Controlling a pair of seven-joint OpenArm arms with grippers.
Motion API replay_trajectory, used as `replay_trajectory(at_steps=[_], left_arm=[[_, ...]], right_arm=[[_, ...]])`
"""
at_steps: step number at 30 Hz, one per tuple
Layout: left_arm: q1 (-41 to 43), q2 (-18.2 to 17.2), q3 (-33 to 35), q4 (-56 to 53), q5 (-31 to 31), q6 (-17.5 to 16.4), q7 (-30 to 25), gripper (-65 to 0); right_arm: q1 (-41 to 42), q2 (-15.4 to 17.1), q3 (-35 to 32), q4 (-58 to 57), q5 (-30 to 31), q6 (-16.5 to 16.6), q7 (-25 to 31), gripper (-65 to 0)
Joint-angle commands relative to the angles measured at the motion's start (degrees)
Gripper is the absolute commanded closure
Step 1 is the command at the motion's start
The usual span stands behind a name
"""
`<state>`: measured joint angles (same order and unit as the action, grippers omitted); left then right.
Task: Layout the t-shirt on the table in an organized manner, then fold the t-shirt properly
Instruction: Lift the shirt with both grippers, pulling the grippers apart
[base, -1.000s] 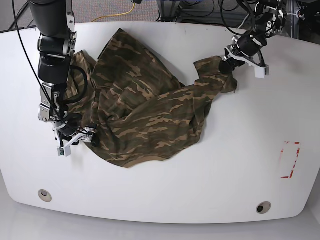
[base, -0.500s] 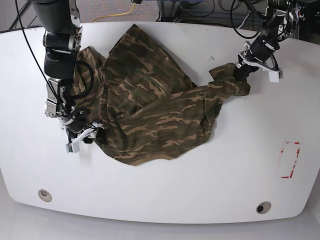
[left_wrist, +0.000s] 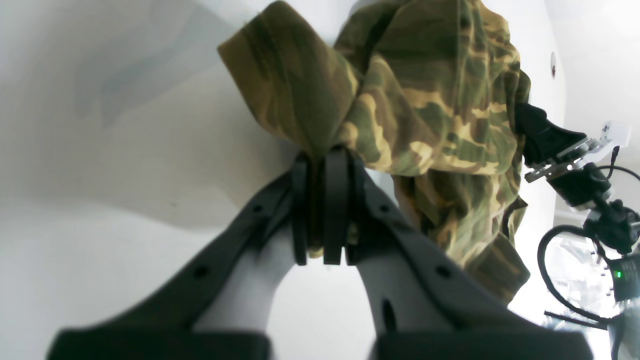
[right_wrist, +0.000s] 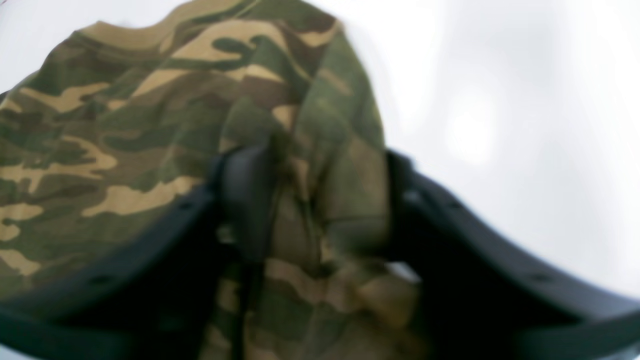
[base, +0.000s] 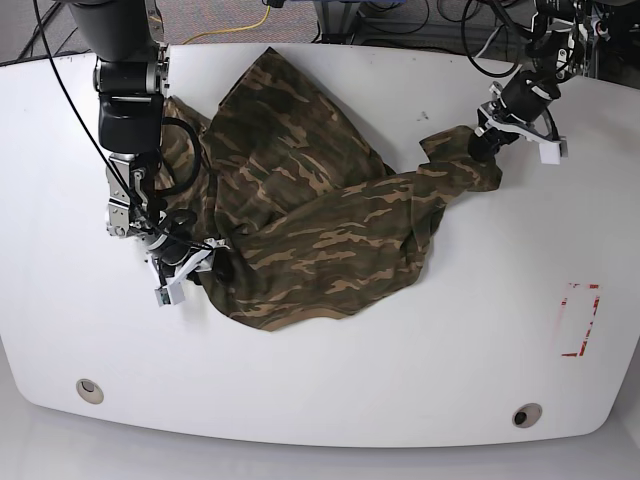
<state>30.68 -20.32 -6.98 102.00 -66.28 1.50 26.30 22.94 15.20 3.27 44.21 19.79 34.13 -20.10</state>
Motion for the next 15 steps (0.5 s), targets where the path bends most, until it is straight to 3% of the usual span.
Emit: replay_trajectory(at_steps=[1,3,4,11,15], left_arm=[[-0.04,-0.56,-1.06,1.17,-0.66,-0.75,-0.94,0.0],[-0.83,-0.74,-1.59,1.17,-0.49,-0.75,-0.94,0.0],[-1.27,-0.91,-1.59,1.17,-0.49,-0.75,-0.94,0.0],[-5.05,-3.02,-1.68,1.17,-0.31,-0.75,-0.94,0.0],[-7.86,-4.87,-1.68,1.17,-0.31,-0.75,-0.94,0.0]], right_arm=[[-0.04,-0.04,-0.59,-0.38,-2.08,0.11,-4.65,-15.9],[0.14,0.14,-0.59,-0.38,-2.08,0.11,-4.65,-2.1],[0.23,0.23,-0.59,-0.38,-2.08,0.11,-4.65,0.0],[0.93,0.31,-0.67,6.21,-2.08,-0.06,-5.09,0.0],[0.49,0.40,-0.32,12.45,-2.08,-0.24,-9.75,0.0]])
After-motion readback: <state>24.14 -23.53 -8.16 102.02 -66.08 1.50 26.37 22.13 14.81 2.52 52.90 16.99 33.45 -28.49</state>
